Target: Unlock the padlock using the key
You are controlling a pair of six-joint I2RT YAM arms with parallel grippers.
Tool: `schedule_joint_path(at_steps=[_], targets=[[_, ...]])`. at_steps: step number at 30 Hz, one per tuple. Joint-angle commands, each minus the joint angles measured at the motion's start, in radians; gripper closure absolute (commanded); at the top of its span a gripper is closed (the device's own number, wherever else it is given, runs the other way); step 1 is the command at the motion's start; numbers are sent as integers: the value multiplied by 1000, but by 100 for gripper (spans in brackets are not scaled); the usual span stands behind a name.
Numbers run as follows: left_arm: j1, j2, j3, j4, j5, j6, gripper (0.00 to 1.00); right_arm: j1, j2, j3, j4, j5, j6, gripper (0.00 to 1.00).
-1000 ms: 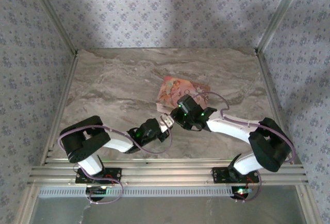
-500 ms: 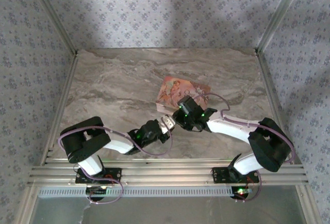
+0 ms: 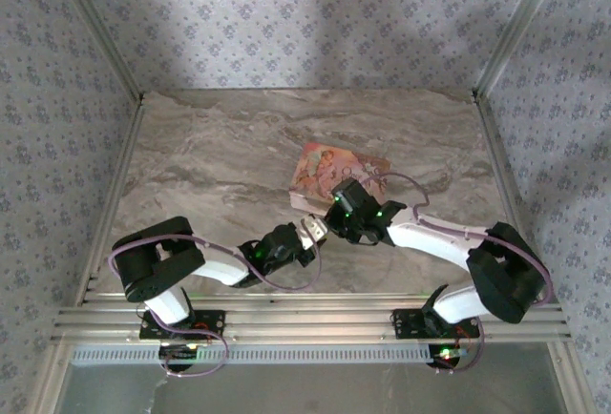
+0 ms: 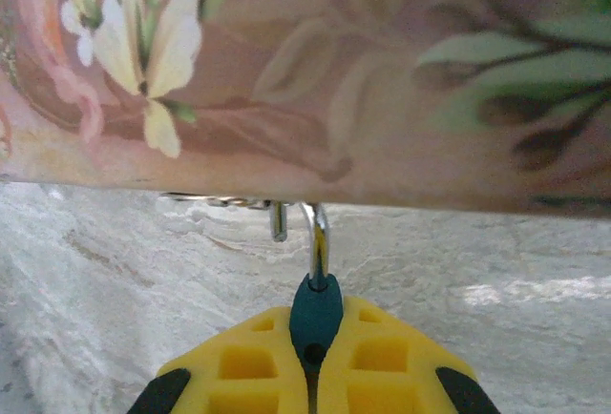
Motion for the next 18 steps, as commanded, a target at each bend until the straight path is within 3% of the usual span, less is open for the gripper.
schedule_joint_path(at_steps=[1,8,18], targets=[[1,-26,23,-40,-44,-31,71,-29,-16,6,-79,36,-104,100],[18,-87,-15,-68,-58,-97,65,-86,3,19,-150,31,-241,100],[35,-136,-32,-121,-73,-140,65,-131,1,24,-112,17,-261,100]])
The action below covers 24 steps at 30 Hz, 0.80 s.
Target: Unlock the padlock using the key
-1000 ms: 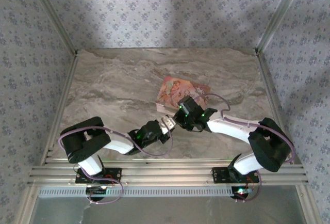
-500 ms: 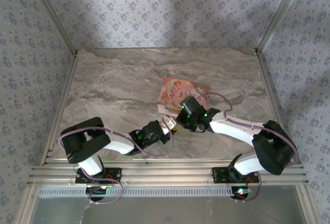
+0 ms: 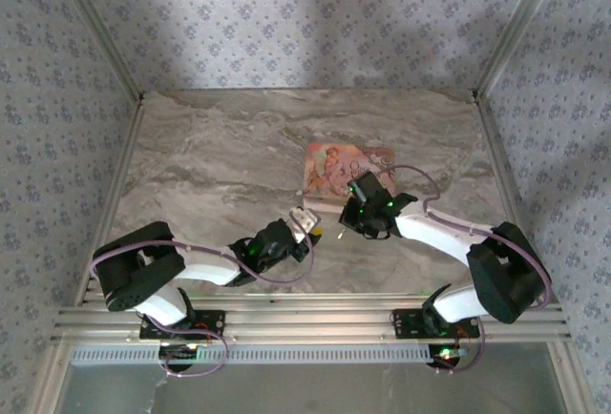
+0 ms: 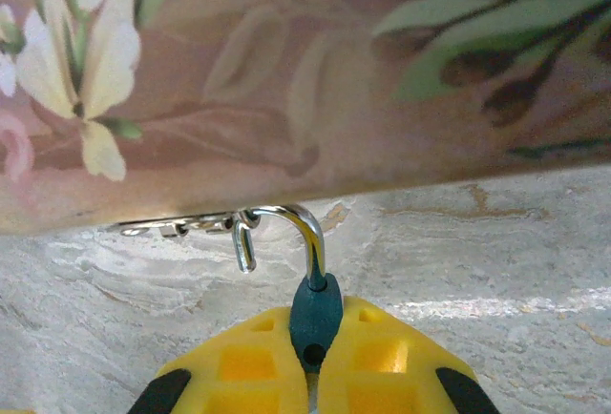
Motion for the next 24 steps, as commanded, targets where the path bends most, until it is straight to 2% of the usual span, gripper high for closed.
schedule_joint_path(at_steps=[1,9,19,24], targets=[[11,-26,-12,-20,-20,-37,65,3,9,36,-20,22,-38,100],[27,-91,-38,-74,-99,-69,65,83,179,288,-231,137,-228,100],[33,-235,-106,-215,-289,-165,65,213,435,580,-252,121,-366,100],[33,-318,-135,-306,-366,-204,64,266,512,647,-248,99,-405,100]])
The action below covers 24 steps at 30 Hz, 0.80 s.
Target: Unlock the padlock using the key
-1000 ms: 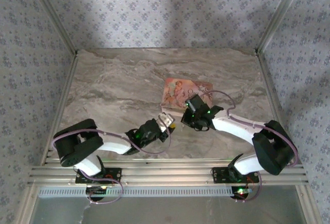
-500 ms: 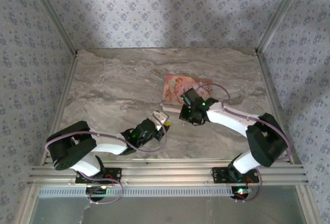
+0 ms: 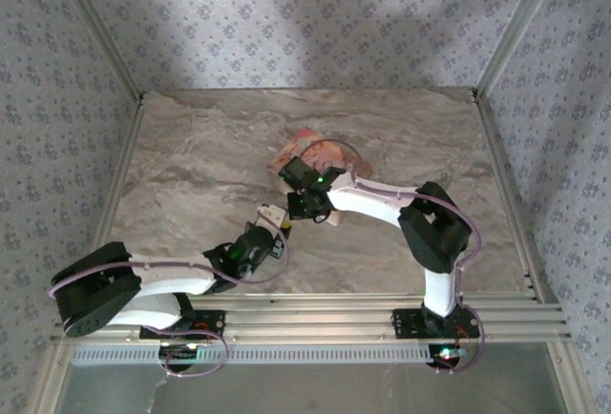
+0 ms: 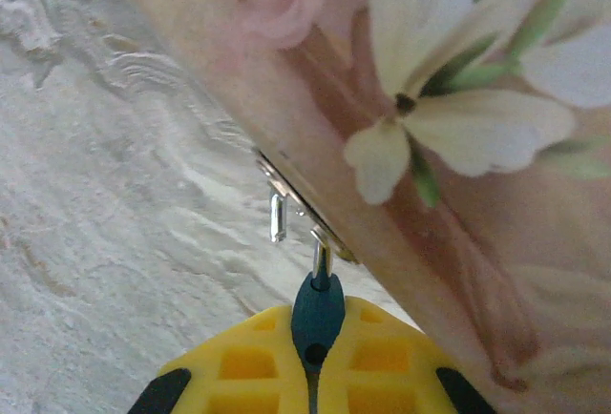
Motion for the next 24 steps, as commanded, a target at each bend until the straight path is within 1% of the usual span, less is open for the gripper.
schedule_joint_path(at_steps=[1,7,12,15,19,22,24], targets=[[5,-56,-17,-89,-104,-56,64,35,37,57,-14,-12,-78,100],[6,-140,-56,-145,-150,-104,65,88,65,72,-10,-23,-121,100],[6,-171,-56,-182,-162,-124,65,79,23,8,-14,-51,-131,100],[5,-171,-54,-189,-160,-131,65,30,-50,-85,34,-84,-111,100],[5,-158,-42,-192,-151,-137,64,-74,-163,-252,148,-134,-69,100],[5,-148,-33,-190,-141,-137,64,-138,-212,-317,214,-178,-51,100],[4,-140,-29,-188,-134,-137,64,-171,-227,-338,237,-199,-8,100]])
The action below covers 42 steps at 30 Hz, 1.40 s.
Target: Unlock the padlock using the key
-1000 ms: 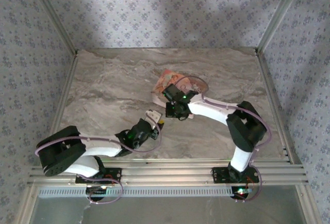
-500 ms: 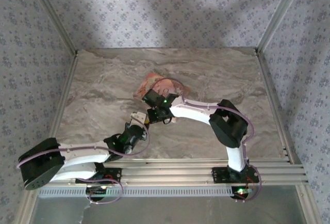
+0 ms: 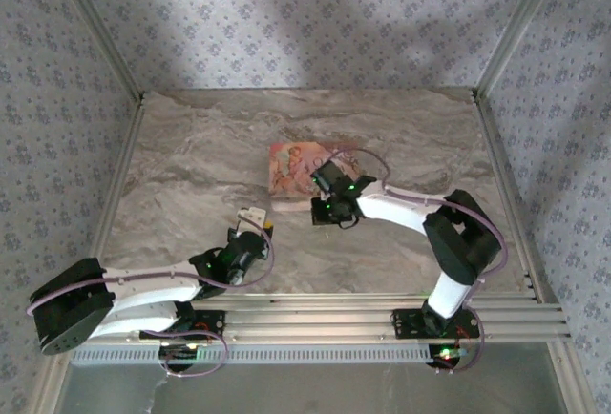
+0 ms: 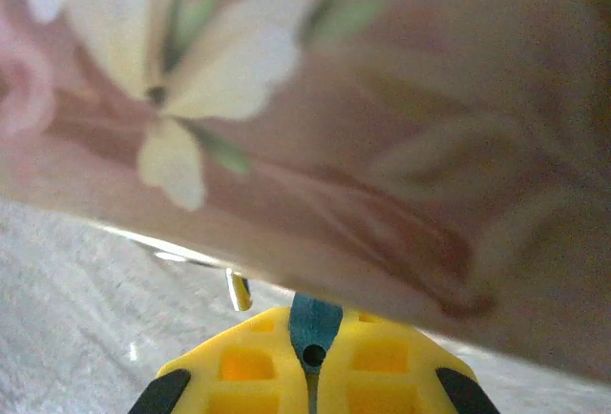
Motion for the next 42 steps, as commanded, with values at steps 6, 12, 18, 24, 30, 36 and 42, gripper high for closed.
schedule_joint_path(at_steps=[6,12,18,24,30,36,42], targets=[[4,22,28,-3,20,-30,64,-42,-29,-61,124,-63,228,100],[3,24,17,0,35,-44,64,-19,-50,-127,280,-20,425,100],[4,-12,-1,16,73,-49,64,3,-74,-112,304,69,534,100],[5,-90,-13,9,97,-18,63,28,-100,-116,318,195,647,100],[5,-178,-16,-39,129,17,61,41,-11,-113,385,191,725,100],[7,-273,-28,-103,130,20,61,72,5,-133,457,248,786,100],[7,-342,-36,-155,124,17,60,68,-50,-114,413,367,780,100]])
